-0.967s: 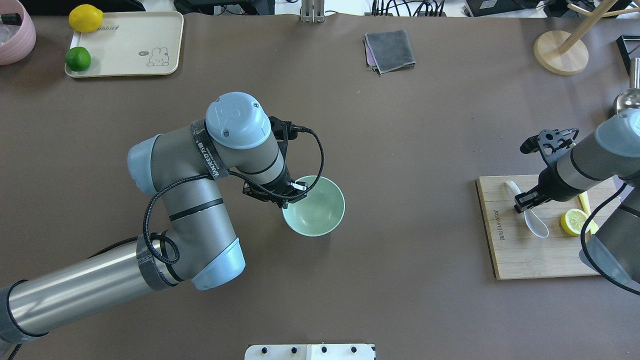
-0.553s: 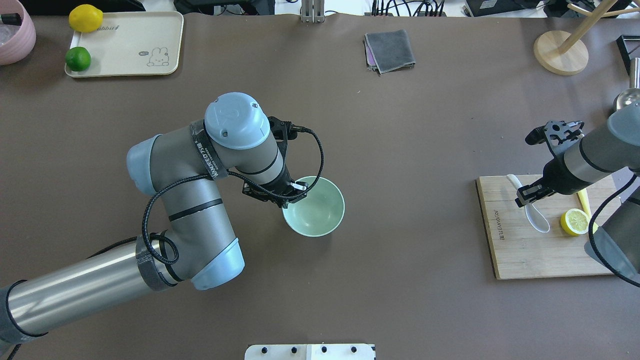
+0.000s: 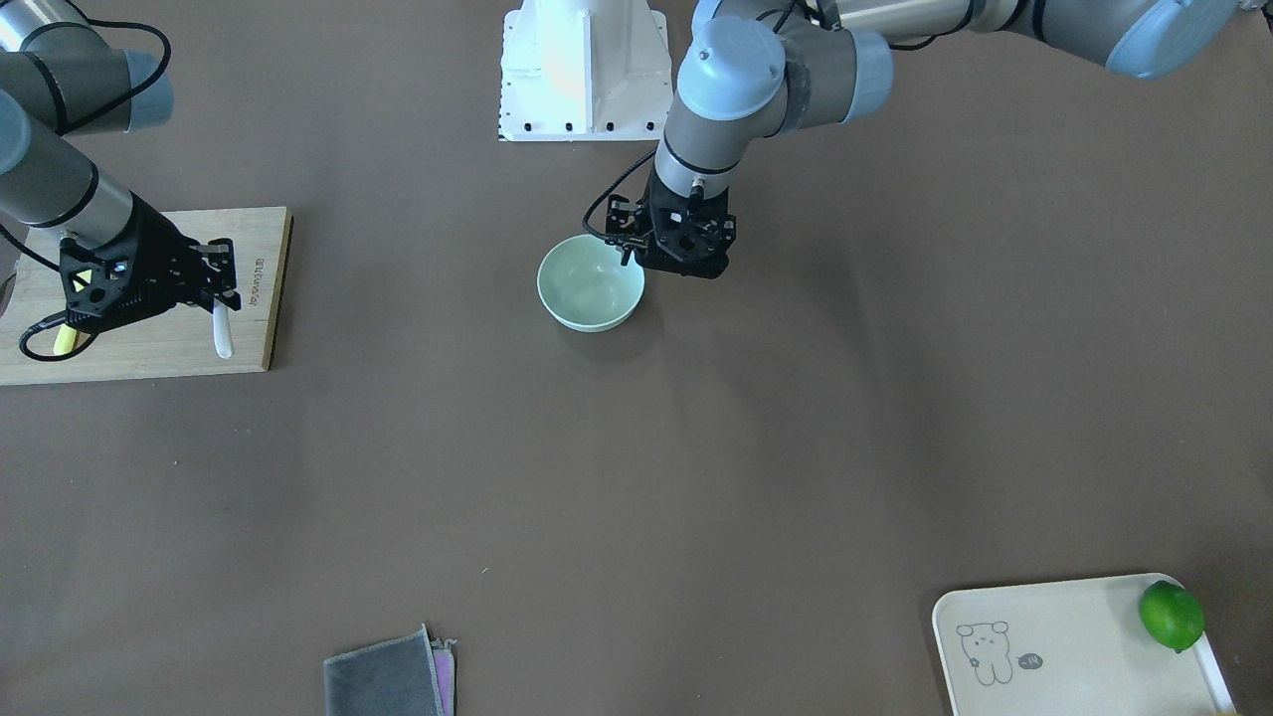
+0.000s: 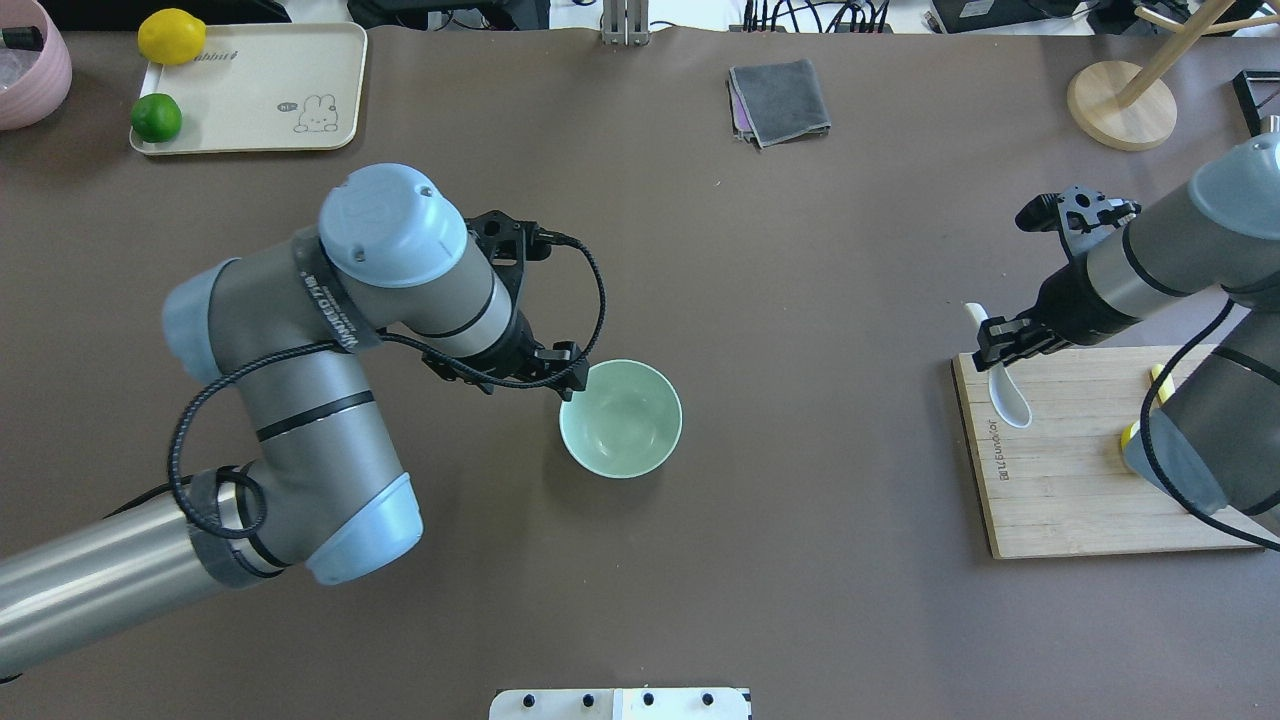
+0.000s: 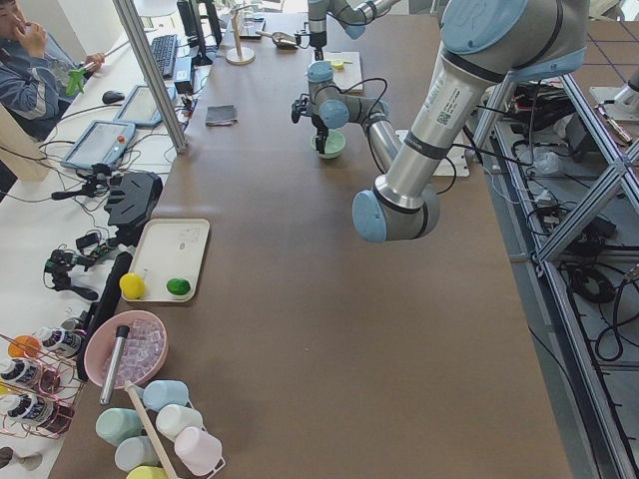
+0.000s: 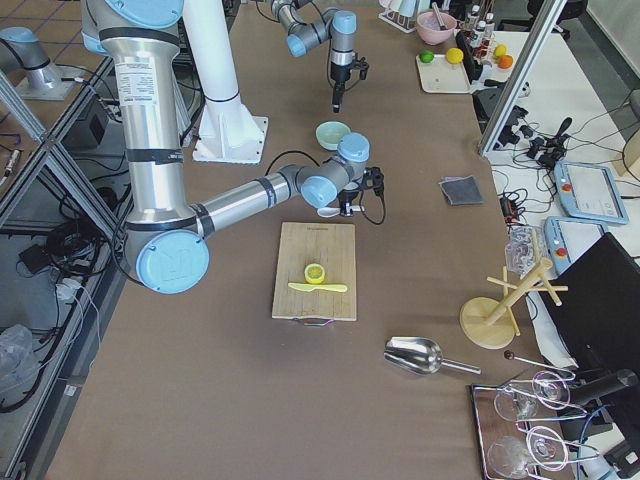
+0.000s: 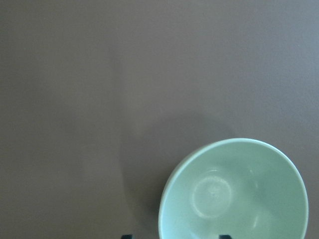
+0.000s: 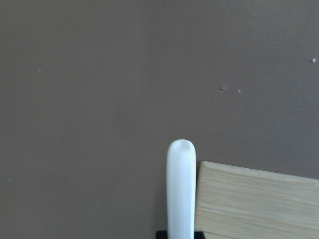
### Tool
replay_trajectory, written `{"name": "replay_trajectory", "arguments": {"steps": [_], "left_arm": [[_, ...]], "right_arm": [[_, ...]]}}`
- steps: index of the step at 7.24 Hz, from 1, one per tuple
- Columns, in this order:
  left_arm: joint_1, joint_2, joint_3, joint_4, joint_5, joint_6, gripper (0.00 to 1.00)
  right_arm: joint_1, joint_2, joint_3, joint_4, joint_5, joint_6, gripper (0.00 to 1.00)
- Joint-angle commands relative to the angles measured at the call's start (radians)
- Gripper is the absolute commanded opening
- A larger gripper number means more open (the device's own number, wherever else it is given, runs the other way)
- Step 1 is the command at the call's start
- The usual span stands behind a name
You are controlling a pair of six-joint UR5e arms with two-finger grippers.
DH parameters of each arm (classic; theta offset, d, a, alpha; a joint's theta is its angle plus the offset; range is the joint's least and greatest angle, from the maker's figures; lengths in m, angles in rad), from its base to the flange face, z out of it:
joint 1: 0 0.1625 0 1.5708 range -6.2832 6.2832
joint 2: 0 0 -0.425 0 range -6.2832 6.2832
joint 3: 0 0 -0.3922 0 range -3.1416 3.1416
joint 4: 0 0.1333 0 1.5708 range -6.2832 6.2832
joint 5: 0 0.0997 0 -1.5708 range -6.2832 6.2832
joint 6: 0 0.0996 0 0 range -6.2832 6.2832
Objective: Place spoon in bowl
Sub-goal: 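Carry the spoon to the bowl with the right gripper while the left gripper withdraws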
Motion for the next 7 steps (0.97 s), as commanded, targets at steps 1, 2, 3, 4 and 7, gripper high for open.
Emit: {"name": "replay_trajectory", "arguments": {"steps": [1, 2, 3, 4, 7], "left_arm": [[-0.061, 0.125, -0.086, 0.0, -0.008, 0.122, 0.97], [-0.115, 0.177, -0.094, -0.002, -0.075, 0.177, 0.97], [-0.175, 0.222, -0.092, -0.003, -0.147, 0.243, 0.97], [-0.221, 0.257, -0.091, -0.003, -0.179, 0.306, 0.97], [-0.269, 0.302, -0.084, -0.006, -0.192, 0.384, 0.97]], "right_arm": [[-0.106, 0.159, -0.001, -0.02, -0.065, 0.411, 0.0], [-0.172, 0.22, -0.008, -0.021, -0.12, 0.621, 0.0], [-0.231, 0.265, -0.011, -0.031, -0.186, 0.751, 0.0], [-0.289, 0.323, -0.013, -0.108, -0.266, 0.827, 0.0], [-0.368, 0.397, -0.016, -0.198, -0.403, 0.987, 0.0]]}}
